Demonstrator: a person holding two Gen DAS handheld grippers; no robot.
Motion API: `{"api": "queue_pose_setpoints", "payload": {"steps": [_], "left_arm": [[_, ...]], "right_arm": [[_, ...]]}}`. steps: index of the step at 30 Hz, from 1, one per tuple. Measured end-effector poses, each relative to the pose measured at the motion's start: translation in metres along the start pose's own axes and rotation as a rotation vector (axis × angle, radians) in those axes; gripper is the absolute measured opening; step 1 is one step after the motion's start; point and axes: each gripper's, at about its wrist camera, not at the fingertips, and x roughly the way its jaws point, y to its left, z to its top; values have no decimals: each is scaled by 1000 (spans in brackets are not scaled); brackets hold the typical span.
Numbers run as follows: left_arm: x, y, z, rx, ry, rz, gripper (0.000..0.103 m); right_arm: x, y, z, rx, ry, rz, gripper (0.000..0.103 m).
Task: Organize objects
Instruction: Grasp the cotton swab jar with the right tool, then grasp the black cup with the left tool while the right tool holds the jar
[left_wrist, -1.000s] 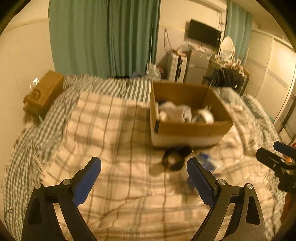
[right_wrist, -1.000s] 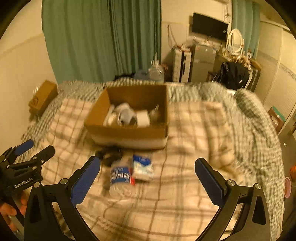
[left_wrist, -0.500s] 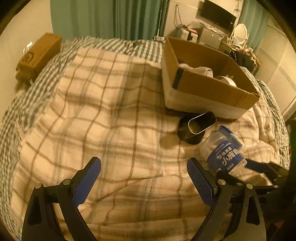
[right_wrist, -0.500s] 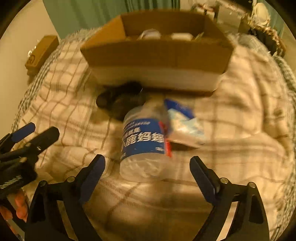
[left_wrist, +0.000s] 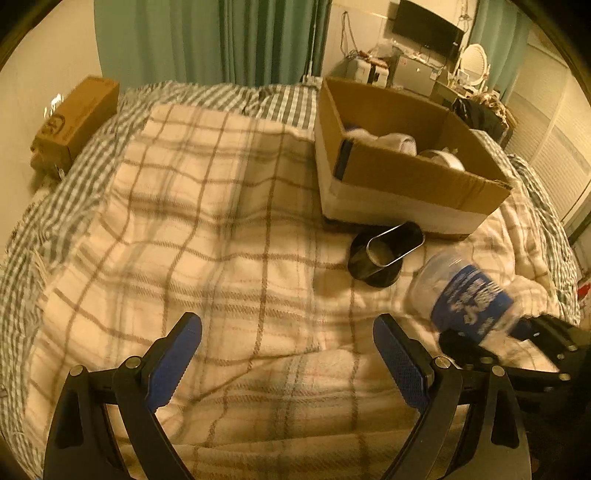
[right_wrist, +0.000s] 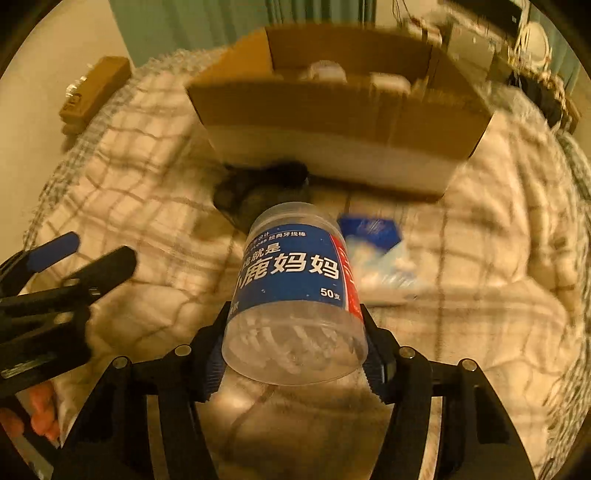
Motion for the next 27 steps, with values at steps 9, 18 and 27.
{"api": "queue_pose_setpoints", "payload": {"steps": [9,18,27], "left_arm": [[-14,-22,10,80,-46,0,97],[17,-50,30,97,-9,-73,97],[72,-74,43,166,104,-75,96]], "right_arm": [[-79,-11,4,-10,-193,-29,61],[-77,-59,13,63,-214,-116,61],[-38,-94,16,130,-172,-118,61]]}}
